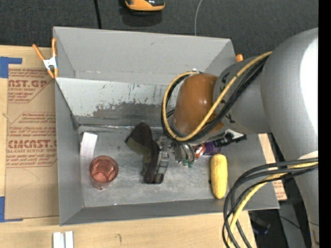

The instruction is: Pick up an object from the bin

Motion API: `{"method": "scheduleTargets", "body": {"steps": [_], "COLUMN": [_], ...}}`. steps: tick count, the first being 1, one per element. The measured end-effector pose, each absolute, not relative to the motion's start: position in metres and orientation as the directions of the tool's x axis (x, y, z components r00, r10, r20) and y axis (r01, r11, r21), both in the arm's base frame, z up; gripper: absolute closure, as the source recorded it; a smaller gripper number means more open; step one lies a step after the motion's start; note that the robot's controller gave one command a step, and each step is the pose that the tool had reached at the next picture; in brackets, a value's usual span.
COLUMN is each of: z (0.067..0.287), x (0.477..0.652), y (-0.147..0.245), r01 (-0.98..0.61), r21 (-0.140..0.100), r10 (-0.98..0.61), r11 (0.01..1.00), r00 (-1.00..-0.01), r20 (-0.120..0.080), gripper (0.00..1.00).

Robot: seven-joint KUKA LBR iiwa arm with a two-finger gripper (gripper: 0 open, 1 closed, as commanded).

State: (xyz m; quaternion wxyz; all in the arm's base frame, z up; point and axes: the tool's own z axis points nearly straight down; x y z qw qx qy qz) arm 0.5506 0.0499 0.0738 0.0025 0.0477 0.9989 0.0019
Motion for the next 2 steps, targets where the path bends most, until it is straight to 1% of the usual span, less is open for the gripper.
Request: {"method": "scheduleTargets", "body": {"steps": [1, 2], "z": [0.074, 0.113], "x": [0.551, 0.552], "y": [0.050, 0.050], "r01": [0.095, 0.086], "r21": [0.004, 0.001], "r10": [0.095, 0.086], "r11": [0.995, 0.996], "r00": [-0.995, -0.996], "r20": [-0.005, 0.006], "gripper": [1.00, 1.00]}}
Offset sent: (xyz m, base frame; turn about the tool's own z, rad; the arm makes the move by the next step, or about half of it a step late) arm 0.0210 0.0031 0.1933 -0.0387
